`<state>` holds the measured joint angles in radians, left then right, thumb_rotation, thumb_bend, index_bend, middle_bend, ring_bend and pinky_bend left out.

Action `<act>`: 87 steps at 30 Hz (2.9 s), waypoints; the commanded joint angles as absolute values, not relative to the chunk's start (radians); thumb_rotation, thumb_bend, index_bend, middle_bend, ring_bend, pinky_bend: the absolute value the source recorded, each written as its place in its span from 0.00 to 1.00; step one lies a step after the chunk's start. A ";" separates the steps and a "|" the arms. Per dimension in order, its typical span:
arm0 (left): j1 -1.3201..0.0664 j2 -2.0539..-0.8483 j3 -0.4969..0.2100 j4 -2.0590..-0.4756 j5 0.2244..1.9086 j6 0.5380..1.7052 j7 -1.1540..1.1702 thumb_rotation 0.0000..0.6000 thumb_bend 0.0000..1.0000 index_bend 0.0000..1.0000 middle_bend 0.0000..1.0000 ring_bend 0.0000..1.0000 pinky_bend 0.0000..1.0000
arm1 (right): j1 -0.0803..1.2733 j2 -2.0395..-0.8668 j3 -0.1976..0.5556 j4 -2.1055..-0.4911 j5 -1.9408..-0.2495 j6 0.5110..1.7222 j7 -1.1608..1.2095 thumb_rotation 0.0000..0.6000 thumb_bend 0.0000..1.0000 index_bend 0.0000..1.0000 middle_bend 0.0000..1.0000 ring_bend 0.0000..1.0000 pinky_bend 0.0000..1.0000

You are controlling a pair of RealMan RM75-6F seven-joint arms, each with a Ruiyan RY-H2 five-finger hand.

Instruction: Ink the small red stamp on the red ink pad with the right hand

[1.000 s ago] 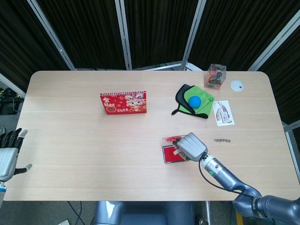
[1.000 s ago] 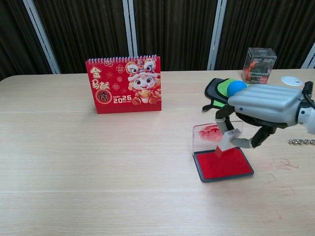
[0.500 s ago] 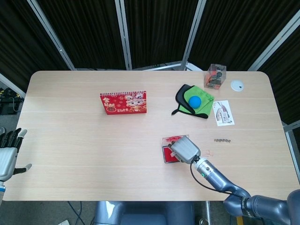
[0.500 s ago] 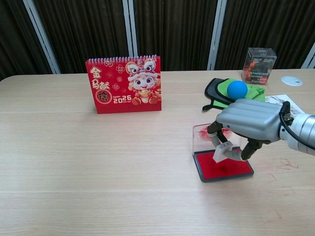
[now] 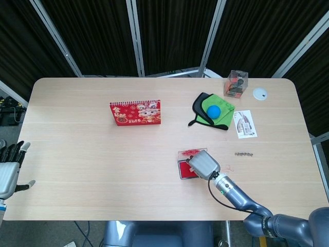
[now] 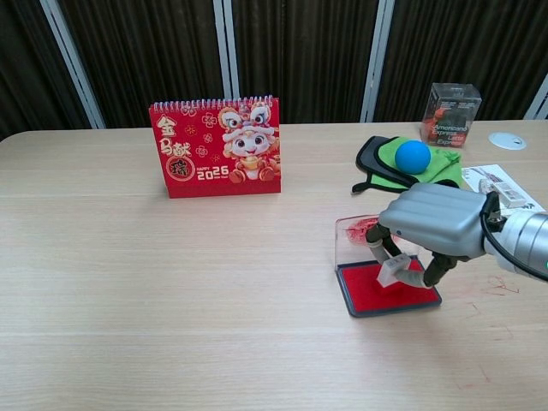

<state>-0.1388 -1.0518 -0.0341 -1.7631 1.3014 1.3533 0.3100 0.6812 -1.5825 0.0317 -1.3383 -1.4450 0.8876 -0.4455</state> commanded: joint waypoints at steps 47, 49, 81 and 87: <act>-0.142 -1.058 -0.025 -1.773 1.309 1.354 0.333 1.00 0.00 0.00 0.00 0.00 0.00 | 0.548 -1.462 -0.009 -1.141 -1.436 1.000 -0.152 1.00 0.51 0.55 0.54 0.79 1.00; -0.143 -1.059 -0.025 -1.773 1.306 1.353 0.335 1.00 0.00 0.00 0.00 0.00 0.00 | 0.548 -1.469 -0.013 -1.128 -1.444 0.997 -0.132 1.00 0.51 0.55 0.54 0.79 1.00; -0.144 -1.060 -0.026 -1.773 1.300 1.354 0.329 1.00 0.00 0.00 0.00 0.00 0.00 | 0.531 -1.503 -0.028 -1.056 -1.501 1.009 -0.048 1.00 0.18 0.44 0.50 0.79 1.00; -0.145 -1.060 -0.026 -1.773 1.298 1.352 0.329 1.00 0.00 0.00 0.00 0.00 0.00 | 0.528 -1.488 -0.018 -1.076 -1.504 1.028 -0.039 1.00 0.18 0.43 0.49 0.79 1.00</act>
